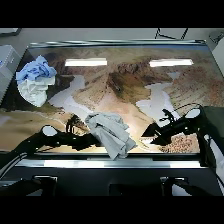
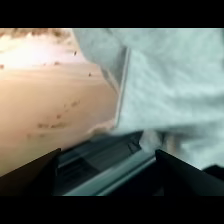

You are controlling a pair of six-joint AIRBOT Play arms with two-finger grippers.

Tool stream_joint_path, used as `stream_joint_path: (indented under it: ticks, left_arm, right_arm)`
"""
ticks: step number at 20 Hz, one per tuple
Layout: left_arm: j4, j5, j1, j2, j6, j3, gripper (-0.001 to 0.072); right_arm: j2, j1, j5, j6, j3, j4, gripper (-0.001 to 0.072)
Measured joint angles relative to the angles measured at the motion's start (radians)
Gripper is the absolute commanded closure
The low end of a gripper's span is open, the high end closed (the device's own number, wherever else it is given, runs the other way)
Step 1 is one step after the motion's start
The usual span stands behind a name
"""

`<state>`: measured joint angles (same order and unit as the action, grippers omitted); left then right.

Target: Fold the clothes and pants, and hang the long-sleeved shirts on hangers.

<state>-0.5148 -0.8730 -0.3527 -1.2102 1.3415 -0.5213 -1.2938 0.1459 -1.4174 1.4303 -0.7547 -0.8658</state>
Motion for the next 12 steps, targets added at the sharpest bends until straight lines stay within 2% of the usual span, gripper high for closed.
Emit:
stream_joint_path:
  ticks: [1,2,3,5,12]
  left_arm:
    - [0.029,0.048,-0.031,-0.018,-0.003,0.005,0.0125]
    - [0.056,0.082,-0.054,-0.03,-0.004,0.008,0.0183]
    - [0.077,0.12,-0.073,-0.041,-0.006,0.011,0.0402]
    - [0.081,0.196,-0.096,-0.055,-0.008,0.014,0.0672]
    - [0.11,0.267,-0.119,-0.035,-0.048,-0.014,0.068]
  right_arm:
    - [0.0,0.0,0.013,-0.003,0.018,0.015,-0.0003]
    - [0.0,0.0,0.025,-0.009,0.032,0.027,-0.0003]
    - [0.0,0.0,0.035,-0.012,0.047,0.038,-0.0003]
    - [0.0,0.0,0.055,-0.02,0.07,0.055,-0.0001]
    - [0.0,-0.039,0.126,-0.087,0.164,0.177,0.0002]
